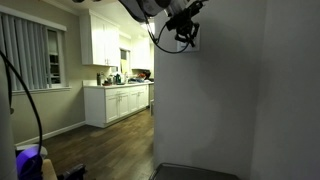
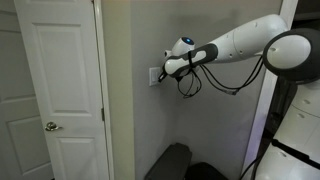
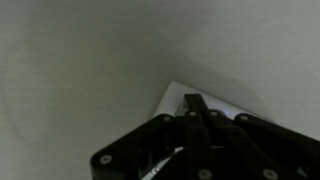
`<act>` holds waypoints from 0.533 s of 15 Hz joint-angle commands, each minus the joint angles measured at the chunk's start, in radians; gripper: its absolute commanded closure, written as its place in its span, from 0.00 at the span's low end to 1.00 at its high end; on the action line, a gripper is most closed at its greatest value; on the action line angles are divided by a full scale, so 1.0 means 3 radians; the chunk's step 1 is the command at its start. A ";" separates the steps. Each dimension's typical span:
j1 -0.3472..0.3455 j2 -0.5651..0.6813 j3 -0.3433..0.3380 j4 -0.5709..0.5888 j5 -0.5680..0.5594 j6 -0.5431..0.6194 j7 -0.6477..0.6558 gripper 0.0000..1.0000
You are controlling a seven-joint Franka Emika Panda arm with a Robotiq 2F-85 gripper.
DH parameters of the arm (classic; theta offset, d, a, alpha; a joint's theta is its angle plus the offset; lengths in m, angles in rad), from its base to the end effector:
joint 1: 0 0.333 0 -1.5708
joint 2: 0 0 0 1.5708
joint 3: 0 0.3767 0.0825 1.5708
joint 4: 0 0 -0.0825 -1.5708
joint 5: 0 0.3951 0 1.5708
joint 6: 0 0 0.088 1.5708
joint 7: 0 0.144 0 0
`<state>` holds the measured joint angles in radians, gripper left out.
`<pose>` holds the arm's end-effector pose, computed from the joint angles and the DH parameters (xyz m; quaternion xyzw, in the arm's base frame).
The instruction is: Turn off the right light switch
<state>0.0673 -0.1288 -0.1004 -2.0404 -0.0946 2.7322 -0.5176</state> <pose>0.5985 -0.0209 0.6286 0.8823 0.2490 0.3756 0.1357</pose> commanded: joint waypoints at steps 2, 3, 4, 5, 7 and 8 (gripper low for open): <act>-0.0141 0.0068 0.0067 0.0146 -0.0320 -0.0482 0.0049 1.00; -0.0164 0.0058 0.0067 0.0145 -0.0390 -0.0622 0.0044 1.00; -0.0180 0.0060 0.0067 0.0151 -0.0444 -0.0718 0.0038 1.00; -0.0196 0.0056 0.0059 0.0141 -0.0469 -0.0823 0.0014 1.00; -0.0218 0.0061 0.0044 0.0120 -0.0470 -0.0975 -0.0032 1.00; -0.0228 0.0065 0.0037 0.0113 -0.0454 -0.1041 -0.0048 1.00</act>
<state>0.0216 -0.1164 -0.0974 -2.0129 -0.2176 2.4813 -0.5175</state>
